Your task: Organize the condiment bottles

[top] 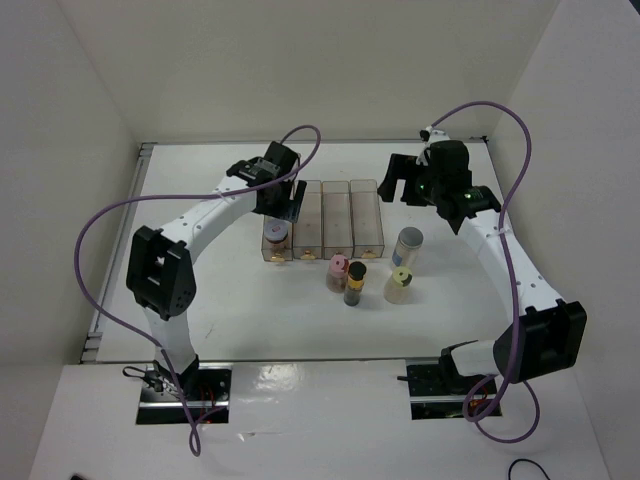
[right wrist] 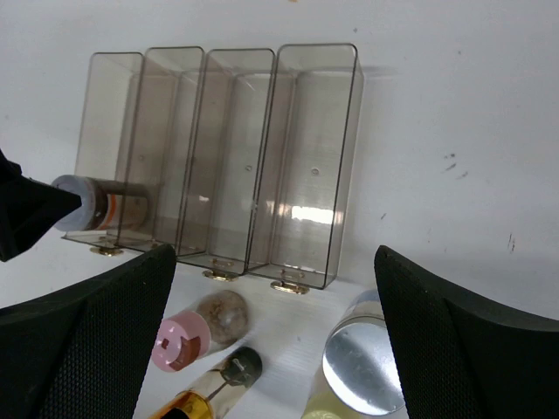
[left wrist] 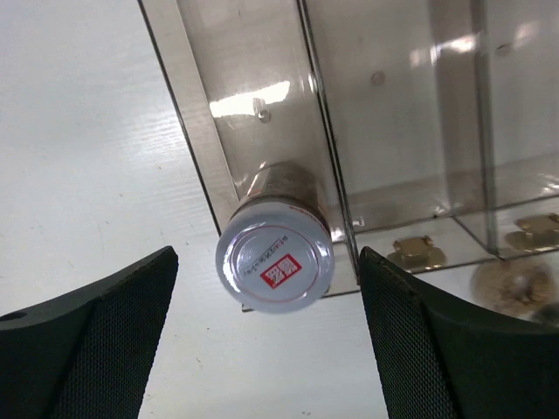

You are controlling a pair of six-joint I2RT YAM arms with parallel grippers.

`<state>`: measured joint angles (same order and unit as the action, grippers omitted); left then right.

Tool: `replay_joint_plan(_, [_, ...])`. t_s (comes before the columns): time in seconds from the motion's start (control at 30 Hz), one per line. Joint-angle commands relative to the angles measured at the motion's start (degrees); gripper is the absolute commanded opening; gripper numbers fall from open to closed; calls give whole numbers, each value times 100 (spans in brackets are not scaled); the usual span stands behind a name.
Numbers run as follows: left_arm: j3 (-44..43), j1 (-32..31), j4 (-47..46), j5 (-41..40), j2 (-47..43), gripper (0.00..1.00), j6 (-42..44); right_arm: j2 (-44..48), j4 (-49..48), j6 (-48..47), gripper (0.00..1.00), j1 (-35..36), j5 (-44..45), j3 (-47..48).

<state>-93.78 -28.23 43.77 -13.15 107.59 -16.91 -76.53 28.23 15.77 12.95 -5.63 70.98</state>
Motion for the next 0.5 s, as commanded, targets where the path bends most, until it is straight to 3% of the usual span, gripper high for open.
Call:
replay_joint_plan(0.0, [-536,-25,202,-144,-695,90,-111,-54,121,-311,98,111,-342,600])
replay_joint_plan(0.07, [-589,-25,290,83,-967,92,-15,-55,209,-390,98,277,-342,811])
replay_joint_plan(0.2, [-274,-208,-69,1399,-1651,94,477,-187,455,-513,98,428,-211,1023])
replay_joint_plan(0.47, [843,-587,-448,1675,-1935,94,223,59,306,-514,98,1007,-615,681])
